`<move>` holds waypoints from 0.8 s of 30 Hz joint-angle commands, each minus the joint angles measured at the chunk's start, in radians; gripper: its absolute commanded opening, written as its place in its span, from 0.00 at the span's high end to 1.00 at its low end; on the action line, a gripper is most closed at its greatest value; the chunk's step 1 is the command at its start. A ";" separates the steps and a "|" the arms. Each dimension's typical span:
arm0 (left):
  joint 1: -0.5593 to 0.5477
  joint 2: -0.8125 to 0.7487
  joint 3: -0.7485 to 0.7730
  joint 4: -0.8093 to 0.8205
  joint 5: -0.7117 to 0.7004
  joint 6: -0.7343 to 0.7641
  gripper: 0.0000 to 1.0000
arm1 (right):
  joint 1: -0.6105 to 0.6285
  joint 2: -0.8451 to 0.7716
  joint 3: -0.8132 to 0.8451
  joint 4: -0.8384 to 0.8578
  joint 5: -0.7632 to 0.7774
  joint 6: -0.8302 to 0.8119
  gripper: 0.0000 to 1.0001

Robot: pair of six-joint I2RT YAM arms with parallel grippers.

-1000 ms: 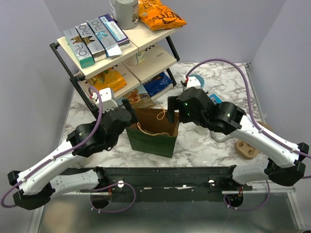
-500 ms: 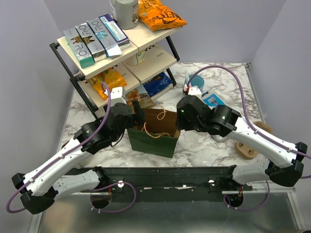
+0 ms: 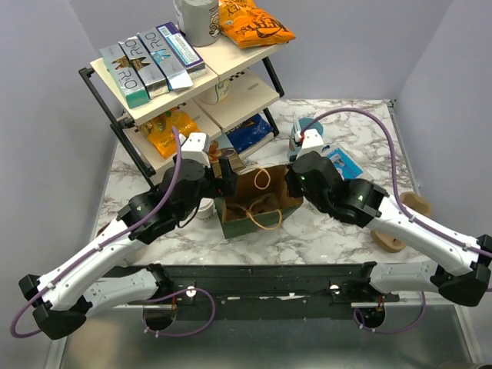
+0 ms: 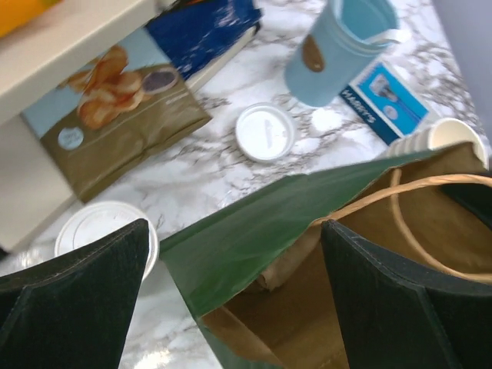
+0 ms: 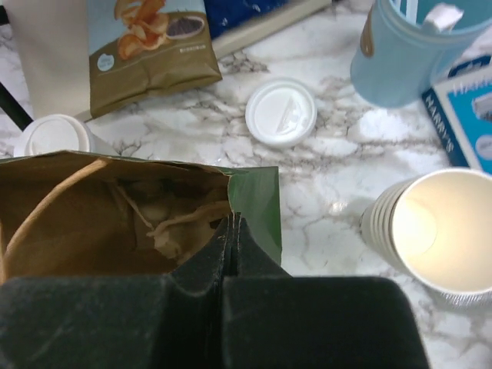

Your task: Pack the takeout coffee

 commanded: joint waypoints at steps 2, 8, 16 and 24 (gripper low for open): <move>0.006 -0.065 -0.035 0.185 0.246 0.272 0.01 | -0.005 -0.132 -0.163 0.381 -0.021 -0.247 0.99; 0.001 -0.044 -0.049 0.236 0.460 0.336 0.01 | -0.005 -0.301 -0.370 0.551 -0.122 -0.401 0.99; -0.005 -0.142 -0.160 0.337 0.675 0.238 0.01 | -0.003 -0.576 -0.637 0.622 -0.297 -0.488 0.99; -0.008 -0.136 -0.181 0.287 0.675 0.166 0.01 | -0.005 -0.823 -0.820 0.614 -0.319 -0.495 0.99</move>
